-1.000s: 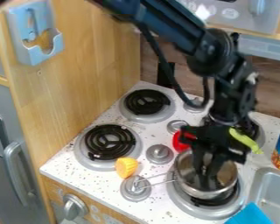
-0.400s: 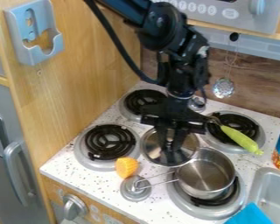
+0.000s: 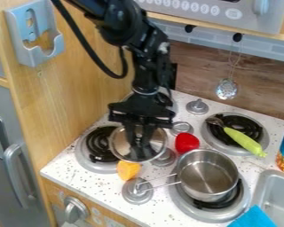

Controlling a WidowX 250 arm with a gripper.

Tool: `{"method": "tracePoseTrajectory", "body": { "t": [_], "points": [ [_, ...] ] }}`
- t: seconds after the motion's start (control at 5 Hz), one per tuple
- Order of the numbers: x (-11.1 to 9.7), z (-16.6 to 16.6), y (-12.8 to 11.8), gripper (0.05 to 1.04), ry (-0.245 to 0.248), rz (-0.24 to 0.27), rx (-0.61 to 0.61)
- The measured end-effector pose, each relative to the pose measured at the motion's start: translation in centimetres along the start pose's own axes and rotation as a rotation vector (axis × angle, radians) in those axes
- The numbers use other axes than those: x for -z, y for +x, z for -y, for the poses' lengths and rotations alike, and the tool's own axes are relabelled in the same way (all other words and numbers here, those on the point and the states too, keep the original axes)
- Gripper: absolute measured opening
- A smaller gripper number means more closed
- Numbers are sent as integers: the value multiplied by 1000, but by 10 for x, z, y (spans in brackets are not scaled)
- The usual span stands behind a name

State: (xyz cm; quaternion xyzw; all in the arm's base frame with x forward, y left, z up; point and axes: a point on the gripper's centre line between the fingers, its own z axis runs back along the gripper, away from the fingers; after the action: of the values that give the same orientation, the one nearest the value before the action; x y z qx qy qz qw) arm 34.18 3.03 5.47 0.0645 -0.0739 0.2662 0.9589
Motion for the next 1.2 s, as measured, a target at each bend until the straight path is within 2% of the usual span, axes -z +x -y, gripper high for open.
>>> {"method": "tracePoseTrajectory", "body": {
  "t": [0.2, 0.6, 1.0, 1.2],
  "points": [
    [4, -25, 8, 319, 12, -27, -40],
    [6, -66, 39, 320, 7, -4, -110],
    [39, -65, 42, 319, 16, -24, -102],
    [51, -62, 43, 320, 19, -19, -94]
  ]
}}
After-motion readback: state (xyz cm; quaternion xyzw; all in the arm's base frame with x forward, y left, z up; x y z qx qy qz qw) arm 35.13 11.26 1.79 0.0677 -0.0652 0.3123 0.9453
